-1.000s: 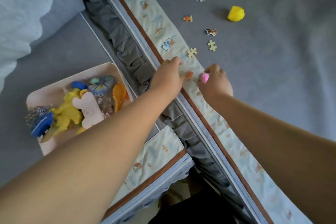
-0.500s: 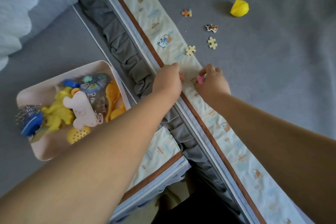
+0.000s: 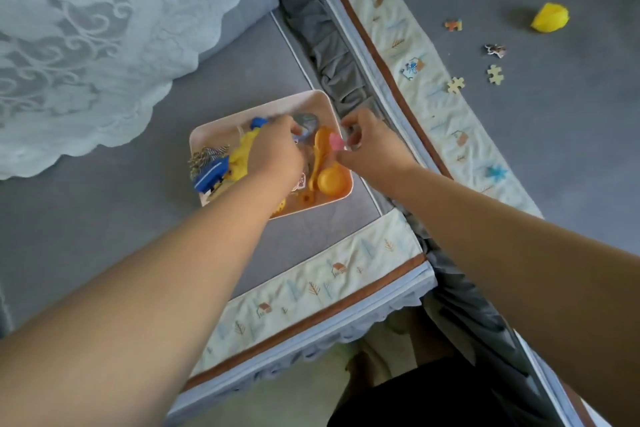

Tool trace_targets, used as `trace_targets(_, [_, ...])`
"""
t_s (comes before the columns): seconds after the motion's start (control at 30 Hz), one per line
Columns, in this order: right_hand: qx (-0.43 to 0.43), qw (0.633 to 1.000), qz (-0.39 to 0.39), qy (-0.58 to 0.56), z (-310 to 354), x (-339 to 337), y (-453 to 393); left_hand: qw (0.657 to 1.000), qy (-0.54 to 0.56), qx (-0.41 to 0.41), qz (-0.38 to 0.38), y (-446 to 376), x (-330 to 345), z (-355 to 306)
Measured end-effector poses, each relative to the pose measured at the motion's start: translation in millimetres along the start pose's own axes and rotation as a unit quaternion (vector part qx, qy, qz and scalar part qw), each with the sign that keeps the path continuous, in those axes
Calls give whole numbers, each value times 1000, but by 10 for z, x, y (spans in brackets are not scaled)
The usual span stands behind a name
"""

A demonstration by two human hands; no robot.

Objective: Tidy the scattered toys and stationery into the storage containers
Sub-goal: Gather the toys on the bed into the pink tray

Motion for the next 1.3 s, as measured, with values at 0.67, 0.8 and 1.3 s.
trace_targets(0.67, [270, 953, -106, 92, -1795, -888, 495, 984, 8, 151, 95, -389, 838, -1441])
trace_targets(0.8, [261, 957, -80, 93, -1978, -1016, 360, 983, -10, 144, 109, -677, 1038, -1823])
trace_targets(1.3, [143, 984, -77, 75, -2131, -1676, -46, 992, -55, 78, 83, -1276, 1365, -2496])
Point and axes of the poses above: each hand's wrist, its own y-axis away from the middle knuckle, its own x-axis out of the palm, z = x × y, the point moved 1 cm from there along -y, towards the middle knuckle, and after that the axes turned 12 degrees about z, right-handed, at the moved point
